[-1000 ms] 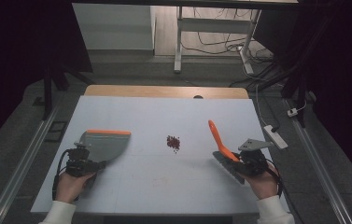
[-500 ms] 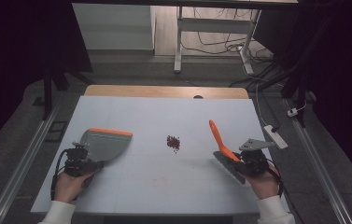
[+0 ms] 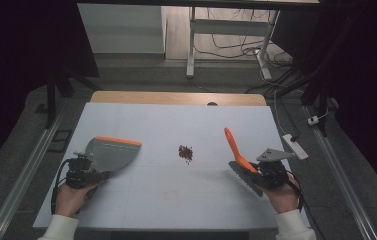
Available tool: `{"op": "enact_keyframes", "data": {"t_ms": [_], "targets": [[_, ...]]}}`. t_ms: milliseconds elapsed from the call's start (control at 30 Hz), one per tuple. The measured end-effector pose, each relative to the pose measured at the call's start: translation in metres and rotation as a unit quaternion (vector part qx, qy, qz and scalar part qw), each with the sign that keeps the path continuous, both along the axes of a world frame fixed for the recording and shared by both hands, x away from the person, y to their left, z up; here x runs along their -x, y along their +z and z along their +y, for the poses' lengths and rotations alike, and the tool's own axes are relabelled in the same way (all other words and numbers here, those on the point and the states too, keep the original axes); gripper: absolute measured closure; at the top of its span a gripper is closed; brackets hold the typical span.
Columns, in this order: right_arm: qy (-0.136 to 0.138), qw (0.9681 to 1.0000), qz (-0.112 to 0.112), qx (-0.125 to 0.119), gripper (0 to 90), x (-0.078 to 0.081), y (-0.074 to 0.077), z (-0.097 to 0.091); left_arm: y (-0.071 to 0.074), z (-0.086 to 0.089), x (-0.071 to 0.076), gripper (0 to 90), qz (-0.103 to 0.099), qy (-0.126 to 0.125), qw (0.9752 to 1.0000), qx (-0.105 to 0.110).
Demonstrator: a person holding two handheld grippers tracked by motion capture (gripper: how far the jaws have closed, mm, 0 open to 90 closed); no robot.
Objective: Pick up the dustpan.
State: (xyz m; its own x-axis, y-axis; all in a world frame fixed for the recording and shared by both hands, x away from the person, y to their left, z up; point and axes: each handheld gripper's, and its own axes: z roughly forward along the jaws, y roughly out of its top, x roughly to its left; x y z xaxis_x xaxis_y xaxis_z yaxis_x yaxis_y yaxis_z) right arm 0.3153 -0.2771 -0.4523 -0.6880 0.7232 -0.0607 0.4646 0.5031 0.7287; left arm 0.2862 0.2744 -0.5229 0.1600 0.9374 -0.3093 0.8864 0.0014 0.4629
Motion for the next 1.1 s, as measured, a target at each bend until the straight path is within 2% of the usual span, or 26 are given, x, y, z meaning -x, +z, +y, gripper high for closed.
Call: {"op": "enact_keyframes", "data": {"t_ms": [100,167,233,300,367,500,533,700,867,1100], "targets": [[0.000,1.0000,0.001,0.000,70.3,0.000,-0.001,-0.002,0.003,0.005,-0.001,61.9,-0.023,-0.011,0.9994,0.025],[-0.003,1.0000,0.002,-0.008,70.3,-0.001,-0.001,-0.004,0.005,0.007,-0.003,61.8,-0.036,-0.021,0.9988,0.026],[-0.006,0.9999,0.001,-0.008,70.3,-0.001,0.000,-0.005,0.005,0.011,-0.004,61.9,-0.043,-0.024,0.9980,0.039],[-0.008,0.9999,-0.002,-0.008,70.3,-0.001,0.001,-0.005,0.007,0.015,-0.006,61.8,-0.056,-0.034,0.9963,0.056],[-0.013,0.9997,-0.006,-0.018,70.3,0.000,0.003,-0.009,0.009,0.019,-0.006,61.9,-0.069,-0.042,0.9942,0.071],[-0.023,0.9992,-0.005,-0.031,70.3,-0.001,0.004,-0.012,0.011,0.025,-0.007,61.8,-0.081,-0.050,0.9917,0.086],[-0.026,0.9989,-0.002,-0.038,70.3,-0.002,0.005,-0.012,0.010,0.026,-0.008,61.9,-0.082,-0.052,0.9914,0.088],[-0.022,0.9991,-0.004,-0.037,70.3,-0.001,0.006,-0.007,0.010,0.022,-0.009,61.8,-0.082,-0.061,0.9914,0.082],[-0.017,0.9991,-0.007,-0.038,70.3,0.001,0.005,-0.005,0.015,0.017,-0.004,61.8,-0.094,-0.075,0.9904,0.069],[-0.010,0.9989,-0.015,-0.043,70.3,0.001,0.007,-0.001,0.023,0.016,0.003,61.8,-0.125,-0.095,0.9853,0.067]]}}
